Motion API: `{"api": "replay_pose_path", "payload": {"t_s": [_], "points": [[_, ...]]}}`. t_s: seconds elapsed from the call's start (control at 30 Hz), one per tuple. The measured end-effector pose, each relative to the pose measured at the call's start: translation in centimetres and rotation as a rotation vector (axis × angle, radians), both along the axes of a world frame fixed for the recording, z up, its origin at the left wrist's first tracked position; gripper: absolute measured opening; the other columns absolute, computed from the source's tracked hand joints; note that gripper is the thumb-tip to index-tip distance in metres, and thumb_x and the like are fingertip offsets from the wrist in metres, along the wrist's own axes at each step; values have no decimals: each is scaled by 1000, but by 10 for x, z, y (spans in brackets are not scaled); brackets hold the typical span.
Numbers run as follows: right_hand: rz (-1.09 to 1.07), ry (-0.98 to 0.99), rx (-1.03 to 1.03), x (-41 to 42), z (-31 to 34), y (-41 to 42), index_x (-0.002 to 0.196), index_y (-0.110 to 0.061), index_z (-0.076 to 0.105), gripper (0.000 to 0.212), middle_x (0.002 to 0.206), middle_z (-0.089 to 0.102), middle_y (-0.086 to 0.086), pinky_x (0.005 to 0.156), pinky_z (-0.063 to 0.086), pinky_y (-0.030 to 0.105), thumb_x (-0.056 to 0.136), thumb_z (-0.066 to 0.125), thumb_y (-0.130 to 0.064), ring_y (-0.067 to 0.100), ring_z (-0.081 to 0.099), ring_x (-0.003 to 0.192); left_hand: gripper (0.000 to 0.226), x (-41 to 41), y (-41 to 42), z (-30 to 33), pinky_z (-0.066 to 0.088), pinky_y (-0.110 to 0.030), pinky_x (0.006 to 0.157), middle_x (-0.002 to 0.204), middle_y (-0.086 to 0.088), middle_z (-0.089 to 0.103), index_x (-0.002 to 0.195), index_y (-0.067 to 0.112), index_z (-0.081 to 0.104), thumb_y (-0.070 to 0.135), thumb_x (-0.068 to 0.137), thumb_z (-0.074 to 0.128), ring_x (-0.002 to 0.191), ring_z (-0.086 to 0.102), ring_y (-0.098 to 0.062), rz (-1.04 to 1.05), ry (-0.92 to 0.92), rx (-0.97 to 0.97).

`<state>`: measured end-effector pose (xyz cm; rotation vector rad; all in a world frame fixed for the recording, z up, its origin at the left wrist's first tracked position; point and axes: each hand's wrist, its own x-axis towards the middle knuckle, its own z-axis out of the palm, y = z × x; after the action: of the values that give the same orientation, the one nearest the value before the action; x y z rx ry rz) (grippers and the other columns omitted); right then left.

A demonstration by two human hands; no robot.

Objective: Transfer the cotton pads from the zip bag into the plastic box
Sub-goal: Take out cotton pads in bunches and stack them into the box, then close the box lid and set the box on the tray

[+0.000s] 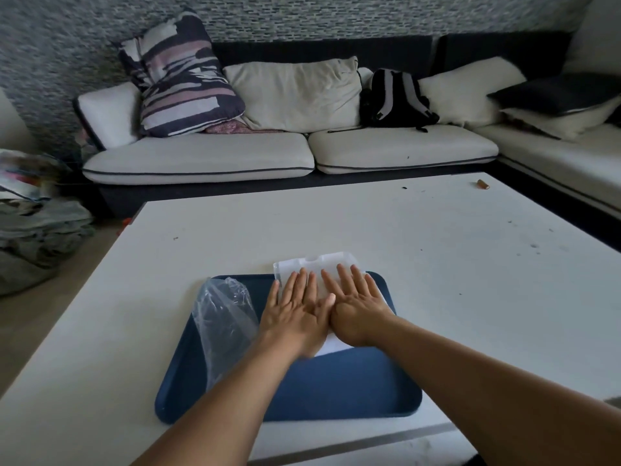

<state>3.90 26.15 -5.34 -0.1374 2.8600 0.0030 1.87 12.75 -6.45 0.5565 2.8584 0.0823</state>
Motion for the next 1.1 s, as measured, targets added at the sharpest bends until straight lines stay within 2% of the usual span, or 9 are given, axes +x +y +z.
{"api": "replay_pose_path", "payload": {"t_s": [0.1,0.17,0.23,0.3,0.4,0.6,0.8,0.97,1.1], "points": [[-127,42,-318,-11,13,8,157,-23,24,55,165,19,9,124,17,45,103,32,-29,34,15,152,64,-4,-7,-6,-10,-45,126,165,1,-26,160,20,-15,48,105,3,152,-29,-18,-82,91,15],[-352,359,-647,-24,27,28,117,-18,70,33,121,69,11,97,53,42,96,47,-26,32,64,112,66,-7,-11,-6,-9,-40,127,165,5,-27,161,22,-12,53,105,5,151,-29,-16,-67,86,191],[-586,573,-678,-32,30,53,80,-10,71,28,82,72,10,74,57,35,93,51,-25,32,68,81,71,-13,-14,-2,-10,-36,125,167,3,-26,162,21,-10,57,104,9,153,-27,-16,38,104,360],[-756,365,-778,-33,18,66,70,-8,62,41,72,62,9,71,51,33,97,50,-38,30,62,73,80,-16,-15,4,1,-38,125,171,-5,-8,163,14,-1,63,101,14,157,-8,-23,256,119,556],[-881,-49,-1163,-34,3,61,88,-7,63,54,78,54,8,78,54,36,99,43,-56,23,55,72,88,-17,-9,27,44,-41,103,154,-9,42,158,8,26,71,98,14,135,46,-29,655,-90,941],[-868,-214,-1517,-33,12,54,109,-20,65,82,115,66,5,104,48,49,85,22,-85,30,62,113,77,-40,-18,23,52,-53,102,128,-10,68,139,17,56,73,96,27,110,68,-32,1086,-543,1595],[-836,-50,-1712,-25,7,49,134,-40,55,80,144,50,9,101,47,60,82,18,-87,33,57,124,59,-29,-21,31,51,-50,100,121,-4,66,124,34,69,62,103,21,108,66,-26,954,-497,1697],[-764,-62,-1806,-17,5,48,117,-35,73,83,144,51,6,109,37,61,81,20,-88,36,49,132,55,-30,-29,33,53,-38,72,92,-10,66,96,18,66,60,104,31,82,64,-29,884,-598,1673],[-553,-1,-1247,-8,27,47,112,-22,76,42,126,68,7,92,50,37,94,55,-55,26,65,107,30,-27,-32,36,45,-34,94,130,-8,65,113,17,71,39,100,54,111,58,-25,569,-385,1141]]}}
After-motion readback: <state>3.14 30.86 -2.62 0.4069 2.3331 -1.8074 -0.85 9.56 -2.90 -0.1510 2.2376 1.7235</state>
